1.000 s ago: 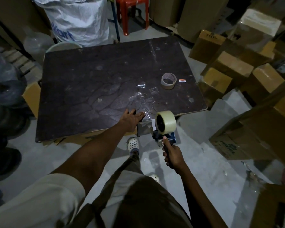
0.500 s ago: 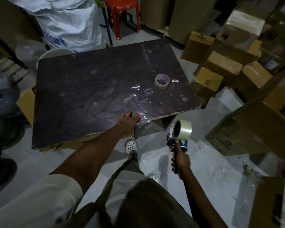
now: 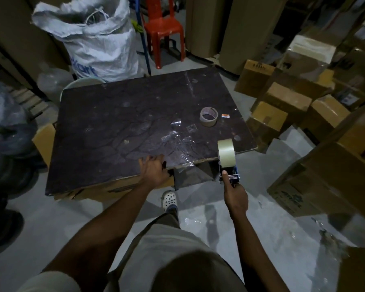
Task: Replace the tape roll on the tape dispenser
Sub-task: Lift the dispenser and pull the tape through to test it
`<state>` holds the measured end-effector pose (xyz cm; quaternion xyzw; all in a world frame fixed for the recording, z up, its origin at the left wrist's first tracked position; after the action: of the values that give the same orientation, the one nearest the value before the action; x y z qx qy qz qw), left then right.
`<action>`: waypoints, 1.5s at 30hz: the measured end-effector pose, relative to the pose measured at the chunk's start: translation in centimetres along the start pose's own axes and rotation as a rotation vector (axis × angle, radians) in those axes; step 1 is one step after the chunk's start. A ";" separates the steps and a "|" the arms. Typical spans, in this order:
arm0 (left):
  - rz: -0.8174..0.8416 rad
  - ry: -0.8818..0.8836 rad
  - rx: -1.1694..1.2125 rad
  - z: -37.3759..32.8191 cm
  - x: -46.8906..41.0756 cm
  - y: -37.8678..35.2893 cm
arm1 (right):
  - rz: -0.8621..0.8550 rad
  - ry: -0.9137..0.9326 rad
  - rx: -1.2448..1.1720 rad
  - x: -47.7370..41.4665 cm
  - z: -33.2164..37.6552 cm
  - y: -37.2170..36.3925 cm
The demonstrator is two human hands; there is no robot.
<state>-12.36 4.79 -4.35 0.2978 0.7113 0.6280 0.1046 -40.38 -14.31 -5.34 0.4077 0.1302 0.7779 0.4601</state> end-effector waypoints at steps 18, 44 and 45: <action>-0.154 -0.030 0.097 -2.2 -0.3 1.1 | -0.023 0.127 0.231 -1.2 3.3 0.5; -0.214 0.068 0.042 9.0 -14.7 7.4 | 0.113 0.395 0.482 -7.3 24.7 -13.9; -0.209 0.067 0.032 9.5 -15.3 7.3 | 0.108 0.396 0.491 -7.3 25.1 -14.4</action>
<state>6.97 4.43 -2.60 0.2025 0.7514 0.6119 0.1410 -10.86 -16.85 -1.54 0.3533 0.3792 0.8108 0.2719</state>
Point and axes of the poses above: each hand's wrist, its own x-axis away from the middle knuckle, its own y-axis out of the back of the hand, z = x × y, the point moved 9 cm from there along -x, towards the middle knuckle, and after that the axes turned 2 degrees about z, right-handed, at the moved point
